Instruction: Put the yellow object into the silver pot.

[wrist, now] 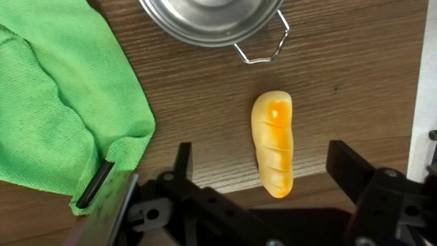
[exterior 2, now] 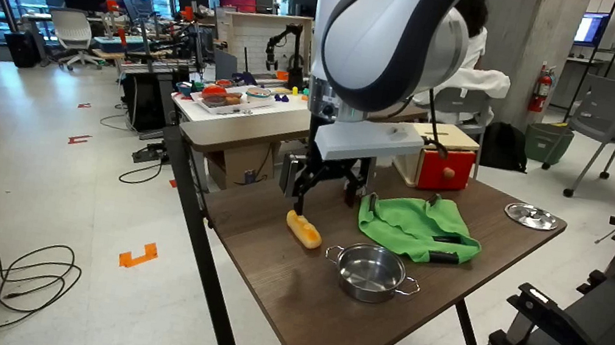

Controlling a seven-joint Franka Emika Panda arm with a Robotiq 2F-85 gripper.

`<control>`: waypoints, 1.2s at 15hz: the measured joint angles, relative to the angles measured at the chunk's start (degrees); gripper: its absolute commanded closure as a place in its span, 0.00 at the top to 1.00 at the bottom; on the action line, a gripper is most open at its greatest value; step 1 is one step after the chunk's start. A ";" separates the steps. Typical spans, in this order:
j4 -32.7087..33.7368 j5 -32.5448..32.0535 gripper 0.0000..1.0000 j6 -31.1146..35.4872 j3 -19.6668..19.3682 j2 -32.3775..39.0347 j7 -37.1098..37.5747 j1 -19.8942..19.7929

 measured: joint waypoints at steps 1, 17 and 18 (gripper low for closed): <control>1.35 0.26 1.00 -0.18 -0.07 1.32 0.00 0.17; 11.66 1.16 0.48 -6.61 -0.60 7.76 -0.34 2.31; 11.73 1.16 0.55 -6.96 -0.59 7.78 -0.63 2.31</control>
